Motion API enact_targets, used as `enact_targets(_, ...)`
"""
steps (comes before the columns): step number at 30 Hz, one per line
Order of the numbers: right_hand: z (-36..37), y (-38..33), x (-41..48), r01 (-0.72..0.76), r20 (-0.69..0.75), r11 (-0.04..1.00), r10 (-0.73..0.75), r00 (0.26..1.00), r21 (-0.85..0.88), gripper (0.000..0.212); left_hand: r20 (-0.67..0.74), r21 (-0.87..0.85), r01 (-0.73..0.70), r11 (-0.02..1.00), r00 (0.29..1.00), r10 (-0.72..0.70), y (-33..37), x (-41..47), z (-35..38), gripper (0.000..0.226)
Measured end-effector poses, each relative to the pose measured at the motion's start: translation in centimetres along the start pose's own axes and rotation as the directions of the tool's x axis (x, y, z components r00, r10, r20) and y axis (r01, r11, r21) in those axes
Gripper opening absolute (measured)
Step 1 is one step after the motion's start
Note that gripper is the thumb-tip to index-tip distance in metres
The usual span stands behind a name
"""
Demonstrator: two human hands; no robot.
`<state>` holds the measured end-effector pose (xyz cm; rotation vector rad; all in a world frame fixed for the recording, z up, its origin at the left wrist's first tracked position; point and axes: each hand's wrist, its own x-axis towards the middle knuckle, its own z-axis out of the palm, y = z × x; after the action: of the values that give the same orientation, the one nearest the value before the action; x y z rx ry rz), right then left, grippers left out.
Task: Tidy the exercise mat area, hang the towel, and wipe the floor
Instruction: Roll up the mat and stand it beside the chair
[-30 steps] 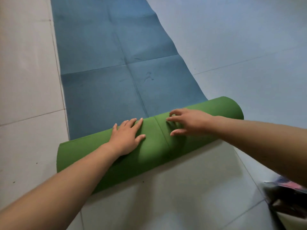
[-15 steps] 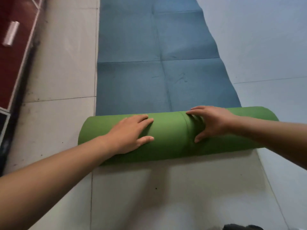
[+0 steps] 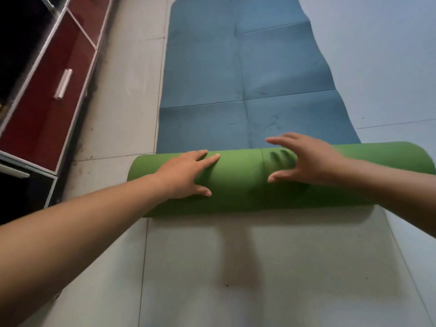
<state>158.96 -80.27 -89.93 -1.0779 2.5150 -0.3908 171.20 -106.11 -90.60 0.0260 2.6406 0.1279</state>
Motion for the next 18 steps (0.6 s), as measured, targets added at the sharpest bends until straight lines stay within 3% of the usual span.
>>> enact_targets(4, 2.4, -1.0, -0.3, 0.169, 0.152, 0.898, -0.117, 0.981, -0.406, 0.106, 0.1, 0.02, 0.113, 0.993, 0.988, -0.115, 0.4, 1.8, -1.7, 0.091)
enact_targets(10, -0.6, 0.9, 4.6, 0.128, 0.154, 0.972, -0.098, 0.983, -0.198, 0.101, 0.047, 0.02, 0.164, 0.986, 0.985, -0.165, 2.1, 3.0, -3.8, 0.074)
enact_targets(14, -1.0, 1.9, 5.7, 0.085, 0.158, 0.993, -0.071, 0.985, -0.079, 0.096, 0.064, 0.081, 0.071, 0.994, 0.995, -0.076, 2.3, 3.3, -4.0, 0.088)
enact_targets(18, -1.1, 2.5, 5.9, 0.04, 0.026, 0.998, -0.038, 0.999, -0.049, 0.077, 0.029, 0.146, -0.087, 0.986, 0.996, 0.083, 1.9, 4.5, -3.4, 0.111)
